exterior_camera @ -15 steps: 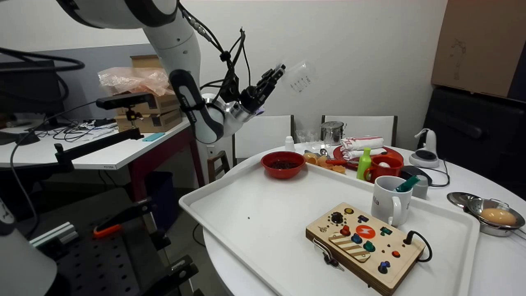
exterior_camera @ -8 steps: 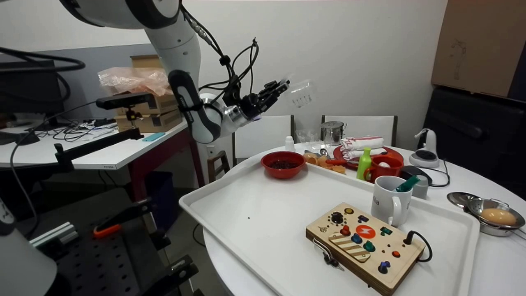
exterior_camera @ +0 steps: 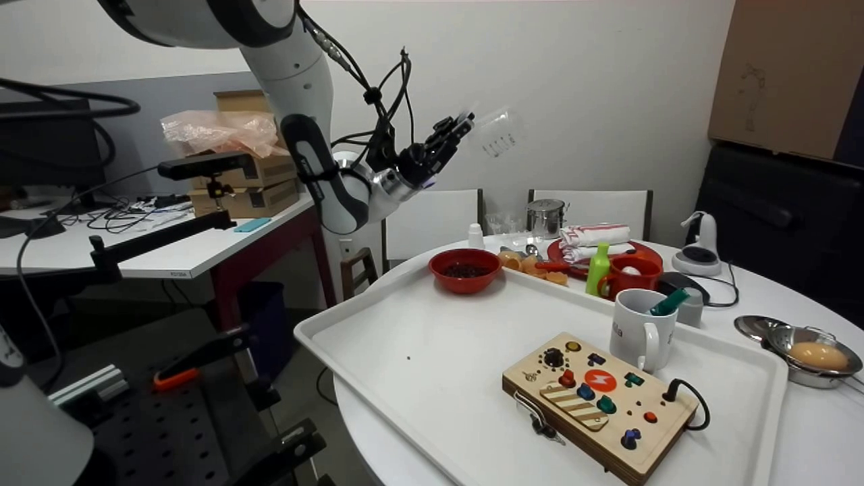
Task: Pour the contents of the jug into the red bowl
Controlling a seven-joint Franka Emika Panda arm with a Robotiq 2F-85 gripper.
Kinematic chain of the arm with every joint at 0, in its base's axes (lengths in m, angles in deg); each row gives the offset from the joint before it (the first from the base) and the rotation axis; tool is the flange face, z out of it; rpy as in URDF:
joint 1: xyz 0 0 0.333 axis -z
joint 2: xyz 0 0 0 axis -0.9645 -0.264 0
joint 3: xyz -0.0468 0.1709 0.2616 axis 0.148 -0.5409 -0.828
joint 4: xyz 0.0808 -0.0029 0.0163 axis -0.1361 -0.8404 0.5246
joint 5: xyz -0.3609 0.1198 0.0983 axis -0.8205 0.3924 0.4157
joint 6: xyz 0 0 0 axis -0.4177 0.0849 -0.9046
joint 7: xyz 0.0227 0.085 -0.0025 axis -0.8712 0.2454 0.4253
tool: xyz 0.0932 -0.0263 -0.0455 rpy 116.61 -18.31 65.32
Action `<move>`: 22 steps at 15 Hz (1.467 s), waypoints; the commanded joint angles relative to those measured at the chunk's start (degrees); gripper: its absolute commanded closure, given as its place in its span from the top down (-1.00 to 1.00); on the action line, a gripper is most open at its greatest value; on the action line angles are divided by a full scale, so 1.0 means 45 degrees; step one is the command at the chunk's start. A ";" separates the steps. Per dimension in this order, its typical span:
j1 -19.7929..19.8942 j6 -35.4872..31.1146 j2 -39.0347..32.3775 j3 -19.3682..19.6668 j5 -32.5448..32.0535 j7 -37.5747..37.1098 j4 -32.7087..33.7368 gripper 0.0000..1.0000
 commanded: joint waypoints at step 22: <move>-0.0143 0.0004 -0.0143 0.0631 -0.1057 0.1619 -0.0569 -0.86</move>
